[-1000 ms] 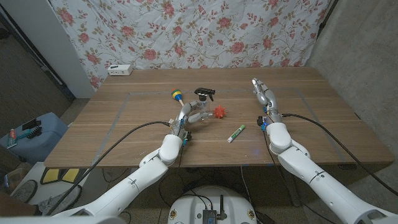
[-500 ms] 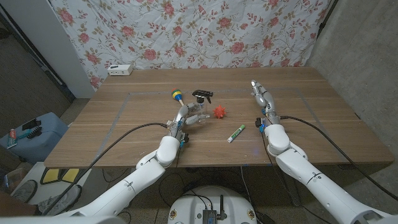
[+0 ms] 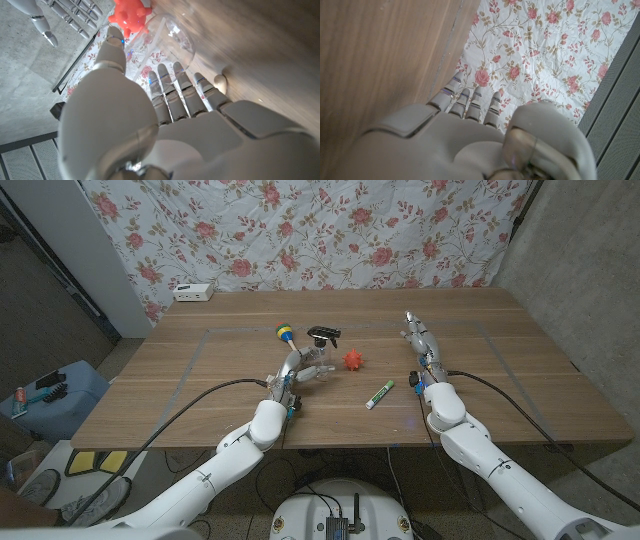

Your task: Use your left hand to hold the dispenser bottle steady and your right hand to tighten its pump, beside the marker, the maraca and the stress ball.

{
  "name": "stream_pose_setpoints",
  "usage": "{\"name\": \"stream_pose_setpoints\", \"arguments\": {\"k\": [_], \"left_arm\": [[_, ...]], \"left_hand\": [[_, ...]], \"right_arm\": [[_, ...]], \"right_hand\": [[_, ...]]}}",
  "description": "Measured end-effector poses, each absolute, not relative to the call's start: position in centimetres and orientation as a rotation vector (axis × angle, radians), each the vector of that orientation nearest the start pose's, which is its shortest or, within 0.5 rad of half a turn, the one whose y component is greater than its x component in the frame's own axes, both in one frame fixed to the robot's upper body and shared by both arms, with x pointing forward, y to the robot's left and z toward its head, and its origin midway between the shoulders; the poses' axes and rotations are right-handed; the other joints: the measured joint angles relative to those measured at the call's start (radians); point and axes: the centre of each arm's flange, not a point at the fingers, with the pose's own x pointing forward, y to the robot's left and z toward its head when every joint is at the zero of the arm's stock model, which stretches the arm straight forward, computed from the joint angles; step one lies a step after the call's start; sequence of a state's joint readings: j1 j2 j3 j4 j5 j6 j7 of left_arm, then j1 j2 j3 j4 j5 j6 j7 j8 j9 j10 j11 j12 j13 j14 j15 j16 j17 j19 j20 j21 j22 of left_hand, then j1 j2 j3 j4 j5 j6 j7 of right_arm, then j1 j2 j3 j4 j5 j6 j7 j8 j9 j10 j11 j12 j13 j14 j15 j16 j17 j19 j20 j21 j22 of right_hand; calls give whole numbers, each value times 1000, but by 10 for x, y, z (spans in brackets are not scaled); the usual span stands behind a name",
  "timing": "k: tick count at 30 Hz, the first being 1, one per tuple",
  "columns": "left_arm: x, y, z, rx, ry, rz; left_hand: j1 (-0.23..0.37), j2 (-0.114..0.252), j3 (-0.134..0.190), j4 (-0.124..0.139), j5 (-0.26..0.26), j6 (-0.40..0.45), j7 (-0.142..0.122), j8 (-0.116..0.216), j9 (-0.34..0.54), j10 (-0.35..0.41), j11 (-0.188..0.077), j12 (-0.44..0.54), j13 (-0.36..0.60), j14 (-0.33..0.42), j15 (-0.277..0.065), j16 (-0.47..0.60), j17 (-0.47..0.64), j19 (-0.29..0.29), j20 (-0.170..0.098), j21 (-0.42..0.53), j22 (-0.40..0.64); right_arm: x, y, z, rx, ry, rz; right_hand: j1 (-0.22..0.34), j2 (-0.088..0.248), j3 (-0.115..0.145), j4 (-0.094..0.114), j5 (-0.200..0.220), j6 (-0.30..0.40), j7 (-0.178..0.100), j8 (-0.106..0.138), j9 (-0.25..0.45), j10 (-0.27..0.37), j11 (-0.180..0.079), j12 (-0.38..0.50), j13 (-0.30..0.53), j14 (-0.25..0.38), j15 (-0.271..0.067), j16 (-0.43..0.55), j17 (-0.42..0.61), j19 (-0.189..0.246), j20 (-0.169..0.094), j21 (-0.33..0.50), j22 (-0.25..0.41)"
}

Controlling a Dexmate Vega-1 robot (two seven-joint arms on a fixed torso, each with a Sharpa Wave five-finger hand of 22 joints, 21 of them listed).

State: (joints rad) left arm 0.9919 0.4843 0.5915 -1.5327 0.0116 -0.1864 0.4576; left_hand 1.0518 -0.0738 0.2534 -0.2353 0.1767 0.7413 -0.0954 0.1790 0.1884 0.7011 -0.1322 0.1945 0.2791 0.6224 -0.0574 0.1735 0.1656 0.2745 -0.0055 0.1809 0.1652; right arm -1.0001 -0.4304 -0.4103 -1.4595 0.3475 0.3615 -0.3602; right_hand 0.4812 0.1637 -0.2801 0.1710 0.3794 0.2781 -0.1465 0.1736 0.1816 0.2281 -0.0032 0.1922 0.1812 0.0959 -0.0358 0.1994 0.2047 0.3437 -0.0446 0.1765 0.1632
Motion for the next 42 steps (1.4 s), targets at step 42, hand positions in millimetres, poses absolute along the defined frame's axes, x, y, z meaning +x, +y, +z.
{"name": "stream_pose_setpoints", "arguments": {"k": [42], "left_arm": [[598,168,-111,454,-637,-55]], "left_hand": [[-85,39,35,93,12,-141,0,7,-7,-93,6,9,-64,-98,11,9,-3,-39,24,5,0]], "right_arm": [[611,-236,-79,35,-693,-10]], "right_hand": [[-56,3,-4,4,0,-5,-6,8,-5,-1,1,0,0,0,0,0,-5,-17,2,0,0]]}}
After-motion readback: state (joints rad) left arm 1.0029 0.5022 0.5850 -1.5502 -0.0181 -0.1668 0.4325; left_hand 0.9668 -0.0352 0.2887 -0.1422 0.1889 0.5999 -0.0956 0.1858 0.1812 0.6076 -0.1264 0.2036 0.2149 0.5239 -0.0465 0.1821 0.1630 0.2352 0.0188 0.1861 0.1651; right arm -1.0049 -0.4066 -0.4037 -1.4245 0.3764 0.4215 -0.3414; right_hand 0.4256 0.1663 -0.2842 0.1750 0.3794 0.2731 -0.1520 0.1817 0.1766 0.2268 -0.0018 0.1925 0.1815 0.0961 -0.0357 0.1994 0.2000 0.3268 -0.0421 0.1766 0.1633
